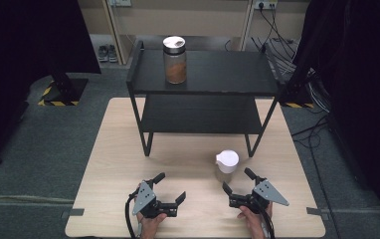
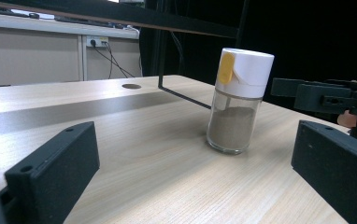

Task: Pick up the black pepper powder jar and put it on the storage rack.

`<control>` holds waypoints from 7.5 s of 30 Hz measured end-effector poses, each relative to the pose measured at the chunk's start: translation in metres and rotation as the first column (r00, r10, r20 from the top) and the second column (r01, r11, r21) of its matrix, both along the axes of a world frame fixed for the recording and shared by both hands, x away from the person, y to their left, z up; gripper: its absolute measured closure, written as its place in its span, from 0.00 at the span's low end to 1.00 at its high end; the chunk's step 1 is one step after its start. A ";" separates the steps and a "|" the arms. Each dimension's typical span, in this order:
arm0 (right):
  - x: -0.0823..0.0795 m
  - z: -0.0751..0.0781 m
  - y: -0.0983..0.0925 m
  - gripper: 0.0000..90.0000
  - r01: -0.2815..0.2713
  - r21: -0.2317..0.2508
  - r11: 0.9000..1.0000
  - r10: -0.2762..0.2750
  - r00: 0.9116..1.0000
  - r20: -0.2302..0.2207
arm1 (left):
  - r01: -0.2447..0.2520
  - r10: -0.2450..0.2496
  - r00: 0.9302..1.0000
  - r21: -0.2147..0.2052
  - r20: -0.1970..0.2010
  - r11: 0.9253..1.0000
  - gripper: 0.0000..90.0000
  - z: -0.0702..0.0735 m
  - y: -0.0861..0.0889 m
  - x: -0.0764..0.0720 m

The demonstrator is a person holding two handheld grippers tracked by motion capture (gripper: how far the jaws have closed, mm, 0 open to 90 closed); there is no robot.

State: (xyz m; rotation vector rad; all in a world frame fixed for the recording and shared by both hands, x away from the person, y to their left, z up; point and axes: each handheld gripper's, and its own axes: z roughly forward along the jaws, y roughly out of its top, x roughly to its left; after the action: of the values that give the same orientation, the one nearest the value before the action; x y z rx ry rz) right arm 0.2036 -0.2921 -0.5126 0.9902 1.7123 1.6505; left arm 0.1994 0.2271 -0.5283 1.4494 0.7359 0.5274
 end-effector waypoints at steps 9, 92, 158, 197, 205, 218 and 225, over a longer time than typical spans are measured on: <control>0.006 0.000 0.005 0.00 0.003 -0.011 1.000 -0.003 1.000 0.006 | -0.002 0.002 1.000 -0.002 -0.003 1.000 0.00 0.000 0.000 0.000; 0.038 0.028 0.022 0.34 0.008 -0.097 0.995 -0.005 0.999 0.033 | -0.017 0.017 1.000 -0.014 -0.001 1.000 0.00 -0.002 0.001 -0.003; 0.058 0.215 0.016 0.34 -0.169 -0.041 0.985 0.173 0.981 0.093 | -0.019 0.019 1.000 -0.018 -0.010 1.000 0.00 -0.001 0.001 -0.002; 0.137 0.325 0.076 0.34 -0.082 -0.025 0.996 0.084 0.994 0.070 | -0.017 0.016 1.000 -0.028 -0.014 0.999 0.00 -0.002 0.002 -0.002; 0.152 0.324 0.089 0.34 -0.027 -0.035 0.999 0.030 0.997 0.067 | -0.015 0.015 1.000 -0.032 -0.014 0.999 0.00 -0.003 0.003 -0.002; 0.167 0.324 0.097 0.34 0.038 -0.042 0.998 -0.035 0.998 0.060 | -0.015 0.015 1.000 -0.038 -0.012 0.999 0.00 -0.003 0.003 -0.002; 0.173 0.323 0.101 0.34 0.055 -0.042 0.998 -0.052 0.997 0.057 | -0.015 0.015 1.000 -0.039 -0.012 0.999 0.00 -0.004 0.003 -0.002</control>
State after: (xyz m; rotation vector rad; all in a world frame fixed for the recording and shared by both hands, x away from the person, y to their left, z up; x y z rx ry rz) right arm 0.3762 -0.1916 -0.1900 0.9520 1.6638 1.5853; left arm 0.1972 0.2305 -0.5319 1.4124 0.7627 0.5138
